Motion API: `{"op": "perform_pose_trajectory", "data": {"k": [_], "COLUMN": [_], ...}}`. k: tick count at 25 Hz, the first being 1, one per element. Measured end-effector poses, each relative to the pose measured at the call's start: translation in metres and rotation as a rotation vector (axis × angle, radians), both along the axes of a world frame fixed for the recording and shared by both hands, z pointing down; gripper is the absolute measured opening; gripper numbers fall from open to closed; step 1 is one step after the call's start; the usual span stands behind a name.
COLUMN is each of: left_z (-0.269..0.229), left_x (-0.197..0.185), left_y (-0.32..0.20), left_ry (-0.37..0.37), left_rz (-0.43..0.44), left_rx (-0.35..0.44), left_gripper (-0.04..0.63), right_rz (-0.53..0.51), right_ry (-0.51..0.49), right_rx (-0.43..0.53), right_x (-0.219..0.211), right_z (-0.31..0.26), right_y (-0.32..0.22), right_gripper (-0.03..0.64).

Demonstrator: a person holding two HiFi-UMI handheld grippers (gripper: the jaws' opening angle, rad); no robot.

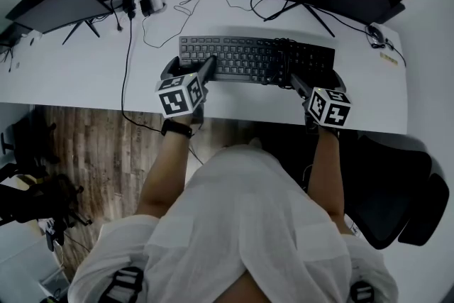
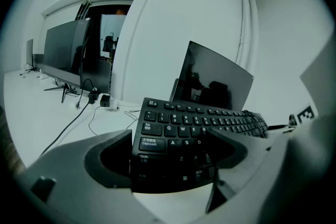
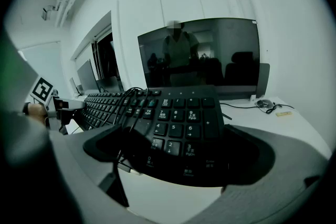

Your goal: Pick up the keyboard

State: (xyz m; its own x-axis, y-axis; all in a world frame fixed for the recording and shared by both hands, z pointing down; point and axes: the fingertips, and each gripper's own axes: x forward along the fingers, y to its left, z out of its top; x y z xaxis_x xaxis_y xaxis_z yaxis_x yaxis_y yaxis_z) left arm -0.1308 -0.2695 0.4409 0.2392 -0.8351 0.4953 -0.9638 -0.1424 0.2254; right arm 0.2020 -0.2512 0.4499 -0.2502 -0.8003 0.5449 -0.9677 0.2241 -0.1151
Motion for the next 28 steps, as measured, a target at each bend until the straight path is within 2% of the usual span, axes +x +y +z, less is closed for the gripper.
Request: {"op": "perform_pose_trajectory", "data": {"k": [15, 28], "left_z": [-0.039, -0.043], "left_x": [0.003, -0.002], "left_y": [-0.006, 0.0], "left_ry": [0.016, 0.032], "left_rz": [-0.014, -0.036], "left_rx": [0.088, 0.099], "left_gripper": [0.433, 0.433], "right_rz": [-0.005, -0.027], "right_ry": [0.012, 0.04], "right_rx": [0.098, 0.133], "right_x": [0.004, 0.0], "right_z": [-0.04, -0.051], "right_y": [-0.007, -0.007], "right_gripper": [0.583, 0.583]}}
